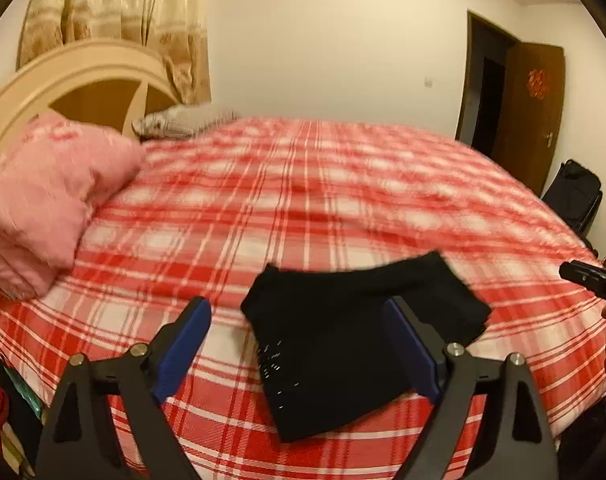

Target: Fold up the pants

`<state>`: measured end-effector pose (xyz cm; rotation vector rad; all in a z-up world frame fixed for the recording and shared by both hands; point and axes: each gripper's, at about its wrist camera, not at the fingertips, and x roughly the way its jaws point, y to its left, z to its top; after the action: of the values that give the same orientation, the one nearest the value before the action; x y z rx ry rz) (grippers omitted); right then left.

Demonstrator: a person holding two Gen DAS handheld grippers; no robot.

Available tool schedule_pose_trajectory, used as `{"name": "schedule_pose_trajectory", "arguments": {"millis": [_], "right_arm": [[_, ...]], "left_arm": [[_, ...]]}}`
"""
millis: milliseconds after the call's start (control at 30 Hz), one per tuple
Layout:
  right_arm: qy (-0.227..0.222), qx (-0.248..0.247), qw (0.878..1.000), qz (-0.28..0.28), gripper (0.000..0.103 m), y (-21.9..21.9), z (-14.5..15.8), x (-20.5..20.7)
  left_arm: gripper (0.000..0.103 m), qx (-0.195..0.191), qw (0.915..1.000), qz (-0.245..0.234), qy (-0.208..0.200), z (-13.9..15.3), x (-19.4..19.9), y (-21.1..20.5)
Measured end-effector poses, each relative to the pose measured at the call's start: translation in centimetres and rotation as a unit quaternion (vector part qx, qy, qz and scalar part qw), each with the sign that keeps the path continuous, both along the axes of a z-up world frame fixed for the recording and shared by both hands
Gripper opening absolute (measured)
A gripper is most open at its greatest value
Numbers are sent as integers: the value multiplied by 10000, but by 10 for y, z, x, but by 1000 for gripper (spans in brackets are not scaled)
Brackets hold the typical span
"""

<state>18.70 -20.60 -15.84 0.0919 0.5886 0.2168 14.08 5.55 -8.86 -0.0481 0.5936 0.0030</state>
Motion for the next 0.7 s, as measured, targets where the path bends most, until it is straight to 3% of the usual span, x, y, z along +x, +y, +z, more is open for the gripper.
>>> {"name": "schedule_pose_trajectory", "arguments": {"millis": [233,700], "right_arm": [[-626,-187,9977,194,73,16,30,-38],[-875,-201,9948,479,74,33,35,-59]], "left_arm": [[98,24,9992,-5,-404,27,-25,-5],[101,65,9977,61,-677,40,-36,-8]]}}
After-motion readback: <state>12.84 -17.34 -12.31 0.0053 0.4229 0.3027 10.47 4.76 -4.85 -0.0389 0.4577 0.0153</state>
